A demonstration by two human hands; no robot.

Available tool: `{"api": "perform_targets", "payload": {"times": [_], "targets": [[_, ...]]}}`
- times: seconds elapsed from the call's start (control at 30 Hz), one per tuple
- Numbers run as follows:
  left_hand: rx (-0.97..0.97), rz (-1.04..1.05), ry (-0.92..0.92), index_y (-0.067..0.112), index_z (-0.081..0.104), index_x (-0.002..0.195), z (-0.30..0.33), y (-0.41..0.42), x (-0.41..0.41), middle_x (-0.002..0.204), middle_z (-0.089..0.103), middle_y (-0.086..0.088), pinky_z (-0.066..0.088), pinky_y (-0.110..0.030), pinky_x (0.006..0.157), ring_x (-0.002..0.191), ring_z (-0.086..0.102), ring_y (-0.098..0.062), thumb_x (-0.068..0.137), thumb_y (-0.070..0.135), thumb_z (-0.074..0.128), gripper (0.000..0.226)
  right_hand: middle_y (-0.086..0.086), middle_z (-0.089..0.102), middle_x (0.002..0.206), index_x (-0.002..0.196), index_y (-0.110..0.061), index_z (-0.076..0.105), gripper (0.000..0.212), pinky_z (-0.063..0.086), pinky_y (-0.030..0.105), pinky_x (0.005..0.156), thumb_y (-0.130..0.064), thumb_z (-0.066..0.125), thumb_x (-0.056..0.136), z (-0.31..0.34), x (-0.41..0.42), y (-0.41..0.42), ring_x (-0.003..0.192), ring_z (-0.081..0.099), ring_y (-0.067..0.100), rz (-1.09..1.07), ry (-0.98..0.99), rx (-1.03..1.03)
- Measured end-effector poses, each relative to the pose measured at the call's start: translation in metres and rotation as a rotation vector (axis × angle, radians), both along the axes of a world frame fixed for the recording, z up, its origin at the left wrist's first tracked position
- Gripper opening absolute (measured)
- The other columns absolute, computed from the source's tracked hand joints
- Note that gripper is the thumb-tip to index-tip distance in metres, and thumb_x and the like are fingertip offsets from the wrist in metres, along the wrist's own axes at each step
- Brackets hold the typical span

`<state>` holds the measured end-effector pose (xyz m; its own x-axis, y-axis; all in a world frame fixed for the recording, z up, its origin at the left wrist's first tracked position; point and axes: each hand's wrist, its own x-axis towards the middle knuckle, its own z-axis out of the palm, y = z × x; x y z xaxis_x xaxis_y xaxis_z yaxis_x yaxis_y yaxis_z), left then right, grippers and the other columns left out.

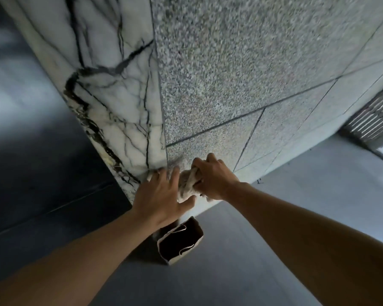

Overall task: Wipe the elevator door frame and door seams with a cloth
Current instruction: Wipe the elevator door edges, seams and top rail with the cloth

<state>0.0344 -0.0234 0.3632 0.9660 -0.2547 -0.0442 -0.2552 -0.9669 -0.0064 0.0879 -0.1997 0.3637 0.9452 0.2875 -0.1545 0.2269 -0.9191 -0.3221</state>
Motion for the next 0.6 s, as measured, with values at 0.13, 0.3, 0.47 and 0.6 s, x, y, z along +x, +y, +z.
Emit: {"api": "perform_targets", "payload": {"times": [0.13, 0.3, 0.47, 0.6], "targets": [[0.013, -0.030, -0.065, 0.016, 0.012, 0.153, 0.057, -0.006, -0.009, 0.153, 0.033, -0.019, 0.051, -0.043, 0.089, 0.131, 0.046, -0.034, 0.077, 0.081, 0.010, 0.101, 0.004, 0.040, 0.116, 0.121, -0.032, 0.049, 0.050, 0.052, 0.039, 0.070, -0.035, 0.076, 0.078, 0.057, -0.013, -0.011, 0.103, 0.046, 0.028, 0.027, -0.178, -0.007], [0.064, -0.031, -0.181, 0.014, 0.013, 0.156, 0.123, -0.008, -0.031, 0.142, 0.044, -0.014, 0.051, -0.041, 0.081, 0.117, 0.054, -0.030, 0.078, 0.079, 0.009, 0.101, 0.004, 0.040, 0.120, 0.125, -0.033, 0.052, 0.053, 0.054, 0.042, 0.075, -0.039, 0.076, 0.078, 0.125, -0.037, -0.026, 0.103, 0.043, 0.027, 0.122, -0.371, 0.000], [0.119, -0.022, -0.289, 0.012, 0.026, 0.155, 0.207, 0.000, -0.061, 0.137, 0.051, -0.016, 0.053, -0.045, 0.080, 0.111, 0.059, -0.032, 0.080, 0.079, 0.019, 0.100, 0.009, 0.046, 0.116, 0.121, -0.027, 0.058, 0.051, 0.053, 0.042, 0.075, -0.036, 0.078, 0.076, 0.211, -0.073, -0.025, 0.100, 0.046, 0.031, 0.243, -0.532, -0.008], [0.161, 0.021, -0.373, 0.011, 0.053, 0.142, 0.281, 0.025, -0.087, 0.125, 0.064, -0.018, 0.057, -0.046, 0.070, 0.097, 0.067, -0.036, 0.080, 0.078, 0.035, 0.093, 0.006, 0.039, 0.123, 0.125, -0.031, 0.052, 0.050, 0.054, 0.041, 0.072, -0.036, 0.073, 0.080, 0.283, -0.089, -0.005, 0.108, 0.043, 0.028, 0.351, -0.551, -0.066]]}}
